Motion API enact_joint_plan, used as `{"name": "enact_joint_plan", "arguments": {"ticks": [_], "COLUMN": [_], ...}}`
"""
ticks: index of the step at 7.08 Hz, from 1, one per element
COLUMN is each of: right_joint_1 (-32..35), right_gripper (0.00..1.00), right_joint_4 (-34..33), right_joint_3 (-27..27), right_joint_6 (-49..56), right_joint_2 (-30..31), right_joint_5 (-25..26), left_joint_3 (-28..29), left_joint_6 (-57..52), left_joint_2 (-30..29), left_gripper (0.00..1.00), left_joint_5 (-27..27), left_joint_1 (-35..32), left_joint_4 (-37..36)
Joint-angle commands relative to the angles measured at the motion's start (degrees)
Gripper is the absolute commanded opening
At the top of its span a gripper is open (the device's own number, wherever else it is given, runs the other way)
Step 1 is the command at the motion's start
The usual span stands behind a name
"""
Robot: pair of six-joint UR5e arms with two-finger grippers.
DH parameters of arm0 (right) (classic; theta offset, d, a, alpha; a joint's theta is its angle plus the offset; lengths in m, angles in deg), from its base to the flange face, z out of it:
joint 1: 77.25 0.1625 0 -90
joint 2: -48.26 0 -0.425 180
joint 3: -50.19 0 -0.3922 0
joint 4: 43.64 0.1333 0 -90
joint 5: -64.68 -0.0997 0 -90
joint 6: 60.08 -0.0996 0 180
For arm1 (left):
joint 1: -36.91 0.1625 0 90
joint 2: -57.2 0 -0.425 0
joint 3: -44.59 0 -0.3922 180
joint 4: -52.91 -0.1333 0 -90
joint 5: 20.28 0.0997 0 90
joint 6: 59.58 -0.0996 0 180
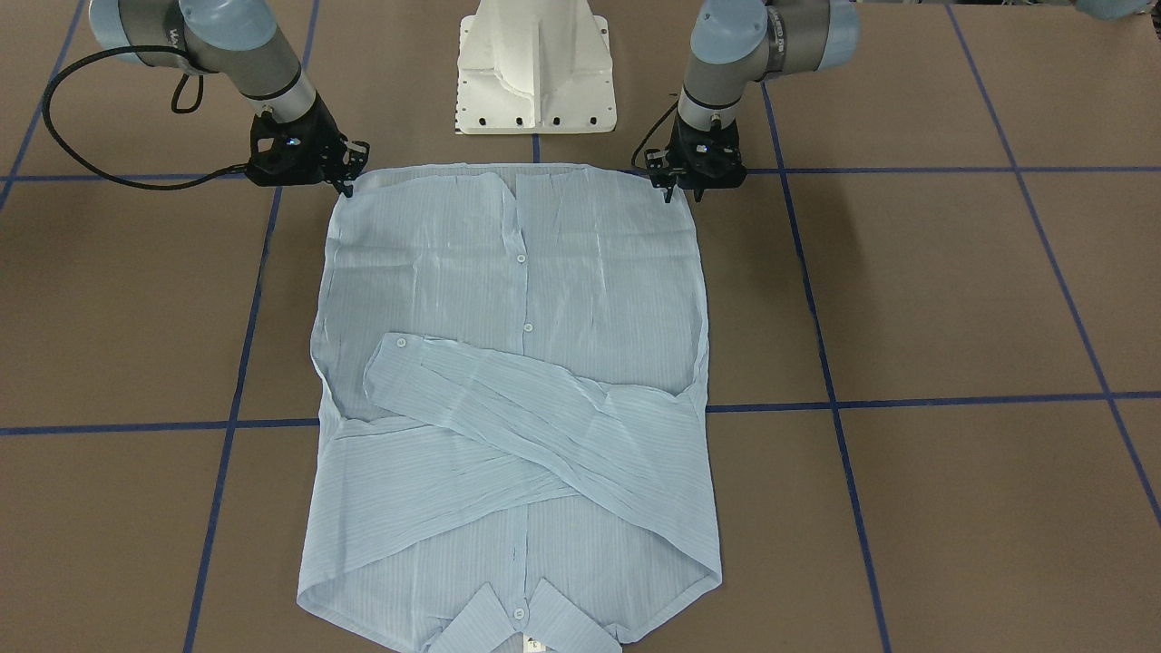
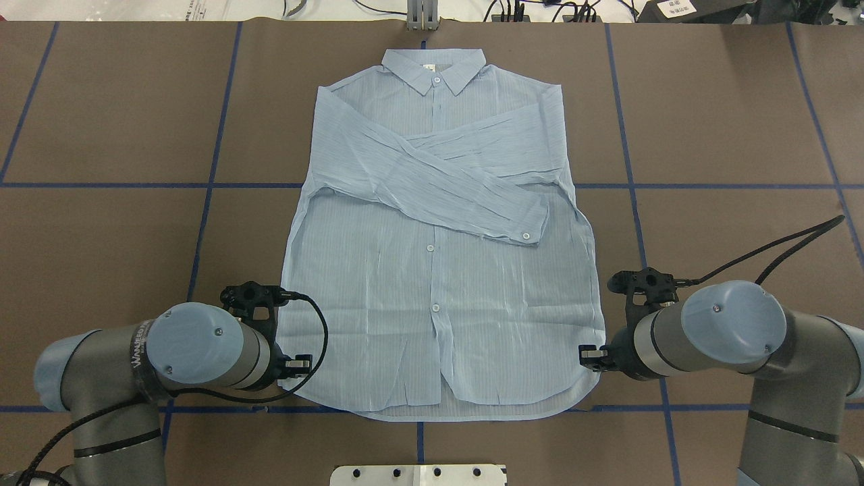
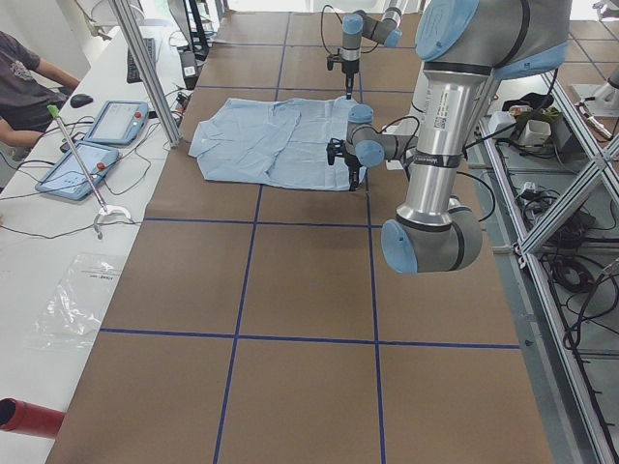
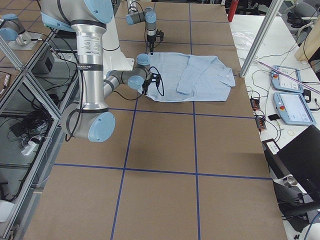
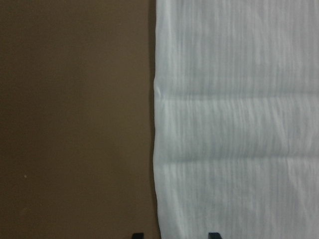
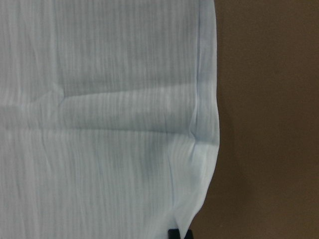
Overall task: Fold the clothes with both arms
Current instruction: 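Lower both grippers to the hem corners nearest the robot and grasp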
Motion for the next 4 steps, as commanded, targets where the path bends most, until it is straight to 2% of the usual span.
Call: {"name": "enact_joint_plan", "arguments": {"ticks": [1,3,4], "right_joint_1": [0.2,0.37,0.46], "right_gripper": [0.0,0.0,0.0], "right_joint_4": [0.0,0.0,0.0], "right_joint_3": [-0.08,-0.08,-0.08], "right_joint_6": [0.1,0.1,0.1], "right_joint_2": [0.09,0.09,0.09], "right_joint_5": [-0.09,-0.09,-0.09], "left_joint_3": [0.44,0.62,0.53], "left_joint_6": [0.0,0.0,0.0], "left_joint_2": [-0.15,-0.15,-0.24], "left_gripper": [0.48,0.37,0.26], "left_joint_5": [-0.01,-0.01,-0.01], "left_joint_1": [0.59,0.68,0.68], "left_joint_4": [-0.01,-0.01,-0.01]}}
